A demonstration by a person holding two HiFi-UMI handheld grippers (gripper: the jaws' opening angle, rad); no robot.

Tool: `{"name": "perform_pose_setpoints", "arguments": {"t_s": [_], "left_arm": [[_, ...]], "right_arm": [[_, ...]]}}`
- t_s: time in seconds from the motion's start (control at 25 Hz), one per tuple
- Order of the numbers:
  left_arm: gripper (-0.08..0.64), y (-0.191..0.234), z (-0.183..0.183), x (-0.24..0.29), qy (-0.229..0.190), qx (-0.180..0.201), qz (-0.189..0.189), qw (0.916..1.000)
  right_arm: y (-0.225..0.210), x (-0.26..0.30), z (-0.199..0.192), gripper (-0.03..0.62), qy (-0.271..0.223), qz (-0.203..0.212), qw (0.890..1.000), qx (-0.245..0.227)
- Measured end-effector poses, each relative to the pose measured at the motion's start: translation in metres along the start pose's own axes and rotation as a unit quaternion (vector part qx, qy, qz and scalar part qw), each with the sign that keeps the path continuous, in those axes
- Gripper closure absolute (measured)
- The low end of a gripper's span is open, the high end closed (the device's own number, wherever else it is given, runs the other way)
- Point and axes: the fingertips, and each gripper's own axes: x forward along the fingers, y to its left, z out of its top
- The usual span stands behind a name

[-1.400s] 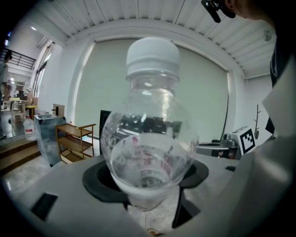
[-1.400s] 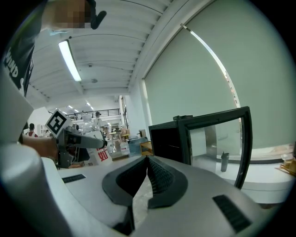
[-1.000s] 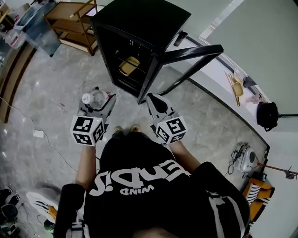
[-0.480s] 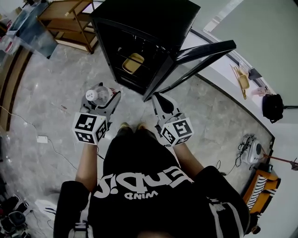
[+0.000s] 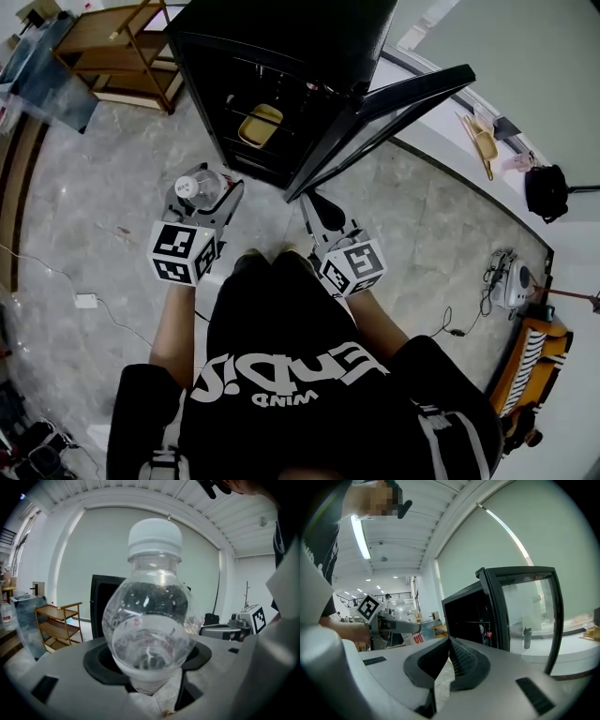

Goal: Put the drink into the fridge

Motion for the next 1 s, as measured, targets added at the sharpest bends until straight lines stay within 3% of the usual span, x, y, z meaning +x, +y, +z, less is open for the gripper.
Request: {"name": "perform_pose_setpoints", "arguments": {"t_s": [0.44, 1.0], "left_arm": [[0.253, 0.016, -0.006, 0.08, -0.008, 0.037, -0.042, 0.9984], [0.253, 0.05, -0.038, 0.192, 0.005, 0.042, -0.039, 0.9984]], "right_arm": [[-0.004, -0.005, -0.005, 0.569, 0.001, -0.032, 0.999, -0.001], [-0.019, 0.01, -0.015, 0.568, -0.004, -0.046, 0.999, 0.02]]}}
